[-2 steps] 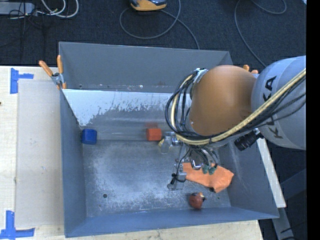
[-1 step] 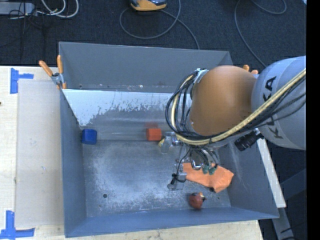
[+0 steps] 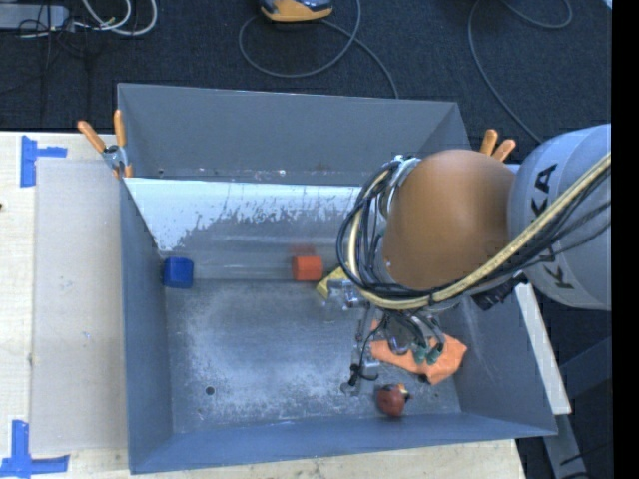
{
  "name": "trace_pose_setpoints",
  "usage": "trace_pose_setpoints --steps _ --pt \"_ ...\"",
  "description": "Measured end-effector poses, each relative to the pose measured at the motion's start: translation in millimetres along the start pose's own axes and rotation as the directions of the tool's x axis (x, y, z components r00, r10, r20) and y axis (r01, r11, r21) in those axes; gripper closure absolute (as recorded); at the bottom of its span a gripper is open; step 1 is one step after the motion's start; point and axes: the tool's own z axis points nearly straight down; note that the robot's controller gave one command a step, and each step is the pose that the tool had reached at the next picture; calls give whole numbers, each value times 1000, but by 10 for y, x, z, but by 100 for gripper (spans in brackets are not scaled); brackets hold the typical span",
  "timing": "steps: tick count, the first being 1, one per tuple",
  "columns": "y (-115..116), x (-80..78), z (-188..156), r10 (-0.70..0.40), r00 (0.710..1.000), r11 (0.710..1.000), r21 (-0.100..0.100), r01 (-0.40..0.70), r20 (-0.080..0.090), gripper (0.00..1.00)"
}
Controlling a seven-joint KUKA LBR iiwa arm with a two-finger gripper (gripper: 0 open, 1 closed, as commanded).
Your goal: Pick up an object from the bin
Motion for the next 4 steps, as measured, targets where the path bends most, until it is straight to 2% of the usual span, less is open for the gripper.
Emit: trace_pose_setpoints --steps 1,2,3,4 --pt "-470 13 143 -67 998 998 -2 67 1 0" --pt "-927 -70 509 -36 999 999 0 36 1 0" --pt "-1125 -742 928 -354 935 935 -3 354 1 100" --pt "-1129 -742 929 -352 936 936 -3 352 1 0"
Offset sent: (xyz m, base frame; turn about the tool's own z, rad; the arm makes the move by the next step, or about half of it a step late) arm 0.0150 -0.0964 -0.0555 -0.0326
